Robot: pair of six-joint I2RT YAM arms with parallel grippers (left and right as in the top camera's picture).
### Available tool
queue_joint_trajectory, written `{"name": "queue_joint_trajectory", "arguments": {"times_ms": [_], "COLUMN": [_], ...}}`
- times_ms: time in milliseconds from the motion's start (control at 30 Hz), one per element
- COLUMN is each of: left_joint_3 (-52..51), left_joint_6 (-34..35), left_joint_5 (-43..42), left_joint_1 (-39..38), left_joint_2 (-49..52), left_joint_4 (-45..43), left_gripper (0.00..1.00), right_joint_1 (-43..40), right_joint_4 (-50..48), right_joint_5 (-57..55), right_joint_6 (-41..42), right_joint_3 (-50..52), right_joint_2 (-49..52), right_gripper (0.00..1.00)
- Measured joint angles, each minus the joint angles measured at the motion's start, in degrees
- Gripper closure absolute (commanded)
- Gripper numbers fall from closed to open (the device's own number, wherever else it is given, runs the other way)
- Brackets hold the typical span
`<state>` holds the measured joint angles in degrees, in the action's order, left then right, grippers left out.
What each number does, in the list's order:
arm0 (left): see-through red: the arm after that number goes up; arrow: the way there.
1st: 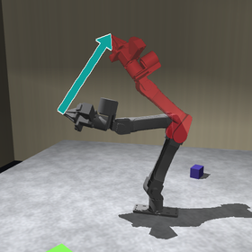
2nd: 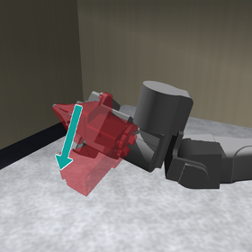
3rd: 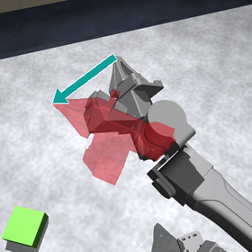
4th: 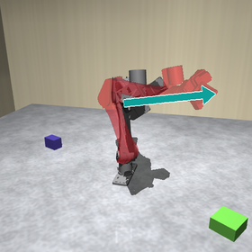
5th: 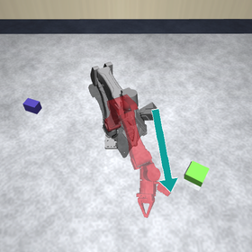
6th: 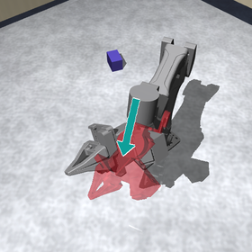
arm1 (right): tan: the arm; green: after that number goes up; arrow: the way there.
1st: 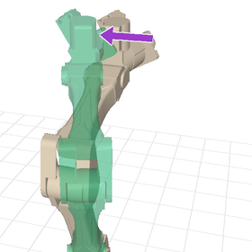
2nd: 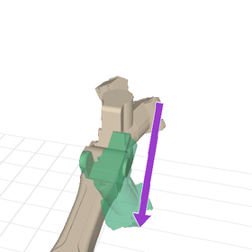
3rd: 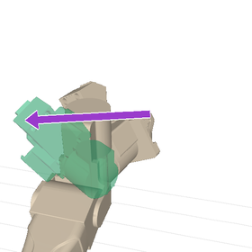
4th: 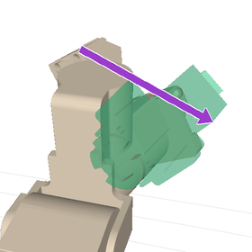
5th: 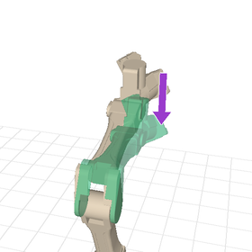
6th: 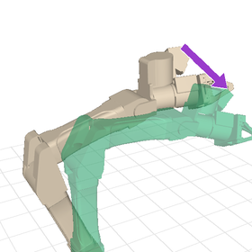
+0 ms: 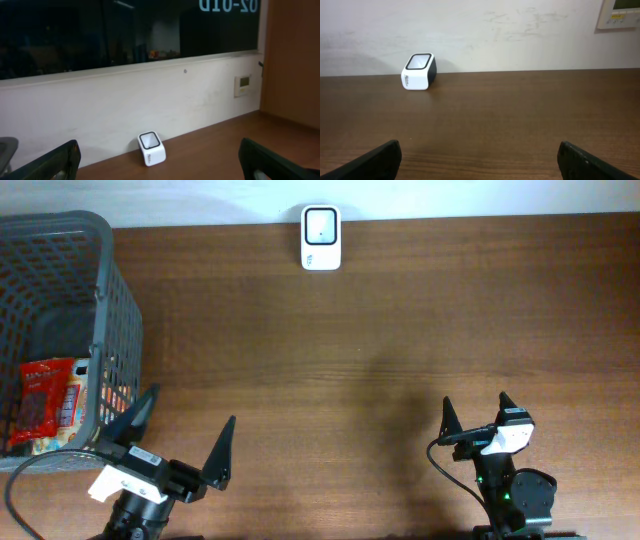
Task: Scan the item barcode
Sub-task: 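Reach the left gripper into the grey basket toward the red bag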
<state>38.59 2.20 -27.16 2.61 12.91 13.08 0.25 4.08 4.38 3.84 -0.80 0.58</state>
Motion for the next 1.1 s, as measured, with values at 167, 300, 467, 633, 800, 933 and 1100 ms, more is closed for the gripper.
{"name": "queue_joint_trajectory", "arguments": {"times_ms": [167,300,467,633,800,933,1100], "left_joint_3": [8.1,27.0,35.9,55.3,62.8,62.8,62.7], "left_joint_6": [-0.4,-6.2,-6.1,0.7,11.1,15.0,15.9], "left_joint_5": [4.7,12.7,25.7,36.7,38.2,36.6,38.9], "left_joint_1": [0.0,0.0,0.0,4.3,21.2,31.9,32.9], "left_joint_2": [2.0,15.2,29.2,47.1,60.4,67.1,72.3], "left_joint_4": [7.4,31.6,36.9,42.8,43.2,46.0,49.8], "left_gripper": [0.01,0.01,0.01,0.01,0.01,0.01,0.01], "right_joint_1": [0.0,0.0,0.0,0.0,0.0,0.0,0.0], "right_joint_4": [0.0,0.0,0.0,0.0,0.0,0.0,0.0], "right_joint_5": [0.0,0.0,0.0,0.0,0.1,0.1,0.2], "right_joint_6": [0.0,0.0,0.0,0.0,0.0,0.0,0.0], "right_joint_3": [0.0,0.0,0.0,0.0,0.0,0.0,0.0], "right_joint_2": [0.0,0.0,0.0,0.0,0.0,0.0,0.0], "right_gripper": [0.02,0.02,0.02,0.02,0.02,0.02,0.01]}}
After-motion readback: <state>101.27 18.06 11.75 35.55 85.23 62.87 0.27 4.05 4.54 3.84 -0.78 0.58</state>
